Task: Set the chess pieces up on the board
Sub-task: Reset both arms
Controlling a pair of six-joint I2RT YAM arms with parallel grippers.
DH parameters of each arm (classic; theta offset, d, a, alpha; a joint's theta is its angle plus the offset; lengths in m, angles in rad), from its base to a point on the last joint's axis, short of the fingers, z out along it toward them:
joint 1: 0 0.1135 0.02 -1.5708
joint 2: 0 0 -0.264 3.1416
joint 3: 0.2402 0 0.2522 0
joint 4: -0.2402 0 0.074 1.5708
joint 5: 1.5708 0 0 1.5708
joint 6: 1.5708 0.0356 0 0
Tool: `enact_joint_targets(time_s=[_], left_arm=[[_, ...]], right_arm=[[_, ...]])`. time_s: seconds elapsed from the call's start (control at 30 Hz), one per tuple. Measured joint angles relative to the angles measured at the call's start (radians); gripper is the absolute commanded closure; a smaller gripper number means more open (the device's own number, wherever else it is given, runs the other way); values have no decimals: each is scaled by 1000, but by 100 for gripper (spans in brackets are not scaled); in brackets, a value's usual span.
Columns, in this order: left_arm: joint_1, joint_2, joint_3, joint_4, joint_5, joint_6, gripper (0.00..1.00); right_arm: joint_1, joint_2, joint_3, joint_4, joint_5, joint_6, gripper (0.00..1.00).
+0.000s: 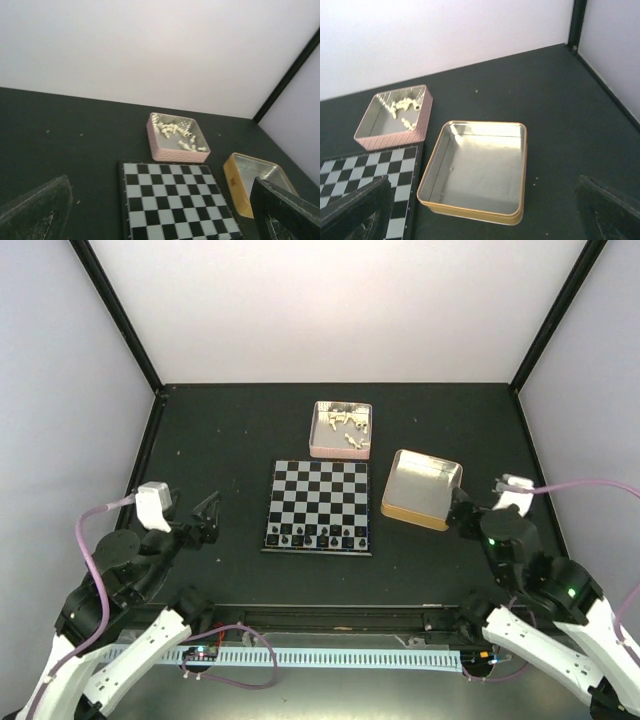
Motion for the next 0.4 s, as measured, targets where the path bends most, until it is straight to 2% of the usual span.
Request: enact_joint_targets(time_s=[0.2, 0.4], left_arm=[[0, -51, 19, -115, -70, 0, 1], [0, -58, 24, -149, -85, 2, 1]], right_arm=[[0, -146, 18, -55, 54, 15, 0], [0, -172, 42, -78, 80, 18, 0]])
